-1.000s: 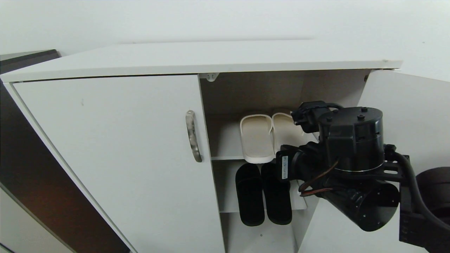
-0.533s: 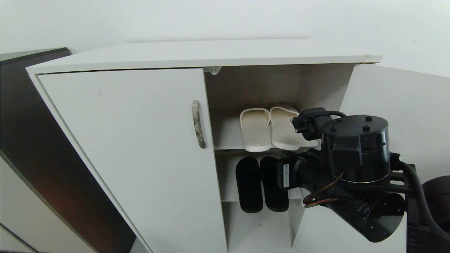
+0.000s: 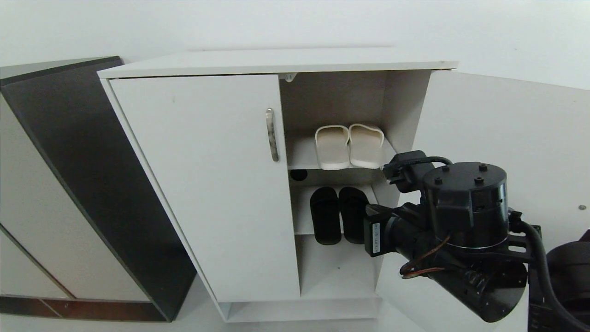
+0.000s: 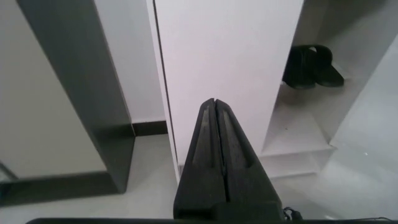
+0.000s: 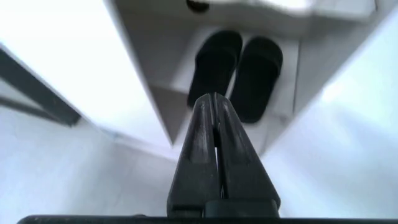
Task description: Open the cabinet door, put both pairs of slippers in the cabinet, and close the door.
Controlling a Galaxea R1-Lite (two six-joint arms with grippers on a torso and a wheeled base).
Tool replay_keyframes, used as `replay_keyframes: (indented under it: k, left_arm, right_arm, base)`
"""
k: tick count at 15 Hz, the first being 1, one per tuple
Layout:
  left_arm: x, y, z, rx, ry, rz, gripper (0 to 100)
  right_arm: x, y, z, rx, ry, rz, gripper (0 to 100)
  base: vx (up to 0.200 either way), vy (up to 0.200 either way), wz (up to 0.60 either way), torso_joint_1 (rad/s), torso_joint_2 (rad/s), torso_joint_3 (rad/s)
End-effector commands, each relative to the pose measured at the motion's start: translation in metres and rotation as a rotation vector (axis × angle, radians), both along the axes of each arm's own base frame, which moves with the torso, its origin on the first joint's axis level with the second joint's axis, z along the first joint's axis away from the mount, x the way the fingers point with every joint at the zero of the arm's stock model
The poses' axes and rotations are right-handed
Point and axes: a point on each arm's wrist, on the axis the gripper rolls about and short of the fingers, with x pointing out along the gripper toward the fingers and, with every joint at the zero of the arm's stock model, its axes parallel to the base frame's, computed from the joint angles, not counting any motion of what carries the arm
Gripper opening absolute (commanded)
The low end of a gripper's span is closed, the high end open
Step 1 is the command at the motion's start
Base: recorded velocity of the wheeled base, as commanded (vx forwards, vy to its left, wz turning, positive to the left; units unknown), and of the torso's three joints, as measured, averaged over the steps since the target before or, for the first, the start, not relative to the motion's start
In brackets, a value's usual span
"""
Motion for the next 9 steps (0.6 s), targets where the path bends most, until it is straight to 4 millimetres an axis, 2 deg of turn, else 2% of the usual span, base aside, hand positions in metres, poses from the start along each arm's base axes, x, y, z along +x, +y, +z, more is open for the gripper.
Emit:
replay_keyframes:
  k: [1,9]
  left_arm:
    - [0.0,0.0,-0.0001,-0.001,0.001,0.0,0]
    - [0.0,0.0,-0.0001,-0.001,0.001,0.0,0]
  right_arm:
    - [0.0032,0.0029,-0.0106,-0.028,0.021,-0.001,0]
    - [0.0066,0.0048,-0.0188,-0.047,0.036,-0.006,0]
  base:
    - [-0.2,0.0,0.0,-0.002,0.0,0.002]
    - [0.0,0.0,0.0,0.0,0.0,0.0]
